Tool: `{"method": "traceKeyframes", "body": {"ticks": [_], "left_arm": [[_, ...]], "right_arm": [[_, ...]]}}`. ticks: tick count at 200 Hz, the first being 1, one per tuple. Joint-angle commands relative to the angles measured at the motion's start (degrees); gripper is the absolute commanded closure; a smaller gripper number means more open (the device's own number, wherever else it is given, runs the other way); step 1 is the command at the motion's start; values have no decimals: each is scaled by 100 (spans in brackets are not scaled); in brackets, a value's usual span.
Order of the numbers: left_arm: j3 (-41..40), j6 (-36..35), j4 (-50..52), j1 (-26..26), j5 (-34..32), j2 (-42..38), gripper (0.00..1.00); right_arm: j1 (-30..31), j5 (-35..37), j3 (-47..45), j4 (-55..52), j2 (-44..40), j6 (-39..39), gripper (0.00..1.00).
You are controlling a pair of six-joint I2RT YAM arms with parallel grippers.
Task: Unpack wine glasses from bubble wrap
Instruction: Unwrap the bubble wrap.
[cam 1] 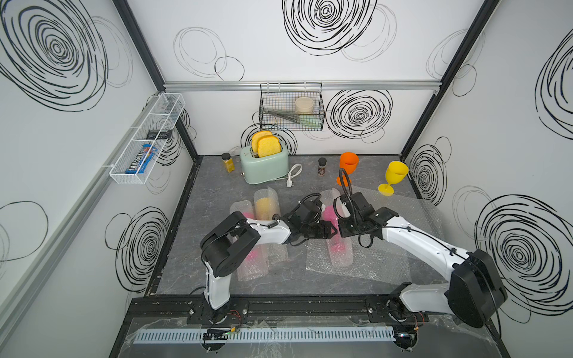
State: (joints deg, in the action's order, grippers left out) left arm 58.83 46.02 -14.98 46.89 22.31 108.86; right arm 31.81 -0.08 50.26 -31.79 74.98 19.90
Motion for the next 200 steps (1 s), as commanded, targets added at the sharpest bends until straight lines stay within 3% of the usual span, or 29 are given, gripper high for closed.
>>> {"method": "traceKeyframes", "body": {"ticks": [1, 82, 137, 200], "left_arm": [[86, 135, -255, 30, -199, -14, 33], [253, -177, 153, 60, -569, 144, 35], [239, -298, 319, 182, -771, 204, 38], [336, -371, 492, 189, -783, 306, 38]], "right_arm": [[-83, -687, -177, 334, -202, 178, 93], [-264, -807, -640, 433, -460, 484, 93], [-612, -1370, -837, 638, -640, 505, 92], [-886, -1175, -796, 545, -1009, 484, 92]]}}
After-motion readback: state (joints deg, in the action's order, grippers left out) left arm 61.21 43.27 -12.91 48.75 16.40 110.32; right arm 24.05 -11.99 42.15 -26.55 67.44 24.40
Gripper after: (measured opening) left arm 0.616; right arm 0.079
